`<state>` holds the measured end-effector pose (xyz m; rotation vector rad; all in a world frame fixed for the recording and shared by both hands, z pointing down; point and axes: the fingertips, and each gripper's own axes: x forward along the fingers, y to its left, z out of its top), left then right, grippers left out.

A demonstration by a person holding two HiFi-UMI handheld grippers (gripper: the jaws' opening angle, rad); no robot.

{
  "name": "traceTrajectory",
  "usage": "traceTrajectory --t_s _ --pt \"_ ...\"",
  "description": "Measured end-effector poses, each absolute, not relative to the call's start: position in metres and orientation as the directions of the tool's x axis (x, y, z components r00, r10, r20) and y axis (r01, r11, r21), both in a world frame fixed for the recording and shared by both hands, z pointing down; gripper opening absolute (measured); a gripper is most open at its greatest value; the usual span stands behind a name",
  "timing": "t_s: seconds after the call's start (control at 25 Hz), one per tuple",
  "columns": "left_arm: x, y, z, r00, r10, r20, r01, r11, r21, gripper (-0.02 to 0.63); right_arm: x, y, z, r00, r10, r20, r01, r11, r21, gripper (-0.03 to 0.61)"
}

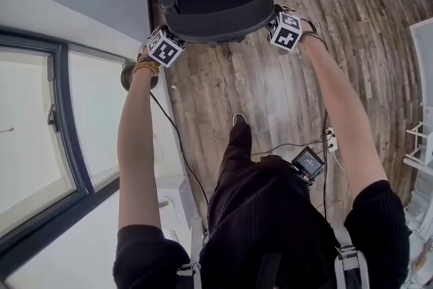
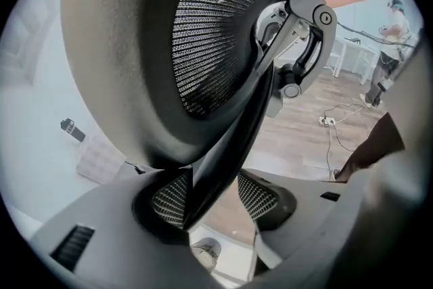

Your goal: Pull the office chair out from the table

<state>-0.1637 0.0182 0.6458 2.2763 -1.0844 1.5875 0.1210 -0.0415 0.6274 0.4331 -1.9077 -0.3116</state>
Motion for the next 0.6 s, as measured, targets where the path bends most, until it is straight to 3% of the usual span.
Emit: traceTrajectory --t_s 0.6 --pt "-0.176 0.099 0.644 0.149 -0.533 0.833 -0.653 -0.686 -0.321 0.232 0.108 0.041 0.628 -0.369 -0.407 0.836 -0.100 0.911 0.400 0.155"
